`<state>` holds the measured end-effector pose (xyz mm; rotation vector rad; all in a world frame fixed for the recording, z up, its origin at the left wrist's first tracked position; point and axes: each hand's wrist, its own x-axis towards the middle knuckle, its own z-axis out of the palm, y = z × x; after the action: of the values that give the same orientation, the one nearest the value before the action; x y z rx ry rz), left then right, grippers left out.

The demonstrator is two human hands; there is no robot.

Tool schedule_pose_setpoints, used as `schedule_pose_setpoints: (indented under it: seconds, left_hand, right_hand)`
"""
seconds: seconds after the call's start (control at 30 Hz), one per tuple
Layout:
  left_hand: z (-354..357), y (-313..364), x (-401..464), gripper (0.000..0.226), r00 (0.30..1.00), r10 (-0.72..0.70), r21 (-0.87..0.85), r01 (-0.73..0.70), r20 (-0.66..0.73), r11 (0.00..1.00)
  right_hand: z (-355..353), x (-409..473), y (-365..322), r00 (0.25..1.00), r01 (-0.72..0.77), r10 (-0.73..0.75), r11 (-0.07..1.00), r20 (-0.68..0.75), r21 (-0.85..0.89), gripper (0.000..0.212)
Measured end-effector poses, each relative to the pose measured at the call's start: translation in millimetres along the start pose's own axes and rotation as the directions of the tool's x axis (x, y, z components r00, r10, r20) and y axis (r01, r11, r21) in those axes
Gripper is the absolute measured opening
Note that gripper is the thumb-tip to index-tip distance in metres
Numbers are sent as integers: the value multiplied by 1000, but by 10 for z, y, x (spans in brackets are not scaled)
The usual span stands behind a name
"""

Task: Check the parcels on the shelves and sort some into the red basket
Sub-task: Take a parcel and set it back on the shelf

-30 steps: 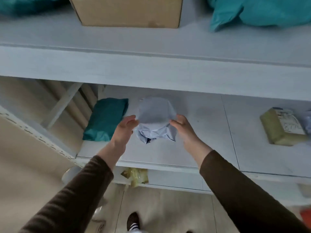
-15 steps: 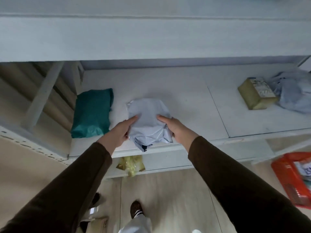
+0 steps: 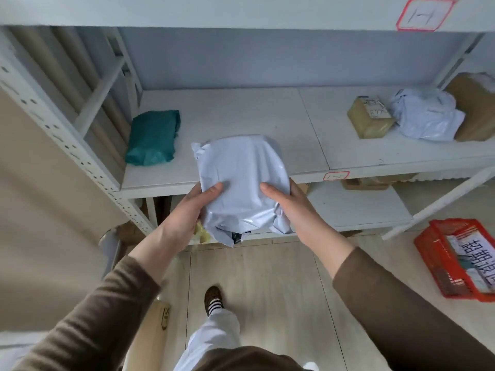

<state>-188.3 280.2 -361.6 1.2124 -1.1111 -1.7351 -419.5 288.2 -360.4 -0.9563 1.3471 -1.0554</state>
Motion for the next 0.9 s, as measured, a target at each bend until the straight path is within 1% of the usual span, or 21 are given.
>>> schedule_pose_setpoints:
  seconds: [0.1, 0.2, 0.3, 0.4, 0.47, 0.53, 0.6, 0.63, 0.67, 0.7, 0.73, 0.77, 0.8, 0.83, 0.87, 0.9]
  left_hand:
    - [157, 44, -434, 47, 996, 91, 0, -91, 25, 996]
    - [236, 49, -729, 46, 992, 118, -1, -118, 44, 993]
    - [245, 18, -856, 58, 992, 112, 4, -112, 65, 994]
    - [203, -18, -882, 67, 996, 61, -68, -57, 59, 996]
    - [207, -7, -902, 70, 997, 45, -82, -40, 60, 996]
    - [259, 2, -916, 76, 997, 72, -26, -72, 3, 997]
    - [321, 23, -913, 83, 986, 157, 82, -151, -63, 985]
    - [345, 26, -912, 88, 972, 223, 152, -210, -68, 966]
    - [366, 28, -920, 94, 952, 302, 252, -279, -56, 927]
    - [373, 8, -913, 100, 921, 387, 404, -337, -45, 850]
    - [393, -3, -913, 107, 881, 472, 570, -375, -26, 731]
    - [419, -21, -918, 113, 832, 554, 735, -373, -4, 566]
    - [453, -49, -928, 120, 783, 622, 854, -337, 20, 397]
    - [487, -94, -931, 126, 738, 673, 916, -303, 50, 264]
    - [507, -135, -914, 130, 712, 699, 938, -284, 69, 196]
    - [510, -160, -891, 133, 702, 706, 945, -284, 91, 160]
  right_hand:
    - [-75, -418, -3, 999, 53, -53, 997, -1, 60, 31]
    - [-84, -699, 19, 997, 83, -83, 994, -3, 64, 37]
    - [-50, -846, 48, 996, 84, -84, 992, -4, 91, 42]
    - [13, -907, 51, 998, 57, -54, 989, -22, 139, 32]
    - [20, -906, 50, 999, 22, -17, 986, -34, 164, 30]
    - [11, -902, 50, 999, -9, 16, 987, -43, 159, 29]
    - [-4, -898, 92, 999, -11, 17, 993, -49, 118, 27]
    - [-10, -897, 125, 999, -7, 12, 995, -52, 98, 27]
    - [-13, -903, 157, 999, -4, 8, 997, -52, 78, 27]
    - [-18, -908, 187, 999, -9, 12, 998, -47, 57, 27]
    - [-27, -911, 211, 999, -23, 25, 999, -41, 44, 28]
    - [-37, -916, 223, 999, -38, 40, 998, -35, 48, 29]
    - [-50, -917, 228, 998, -60, 62, 996, -27, 71, 29]
    - [-69, -917, 228, 997, -77, 79, 992, -18, 104, 29]
    - [-83, -919, 224, 996, -90, 92, 987, -12, 137, 30]
    - [-99, -924, 216, 996, -87, 90, 983, -7, 161, 33]
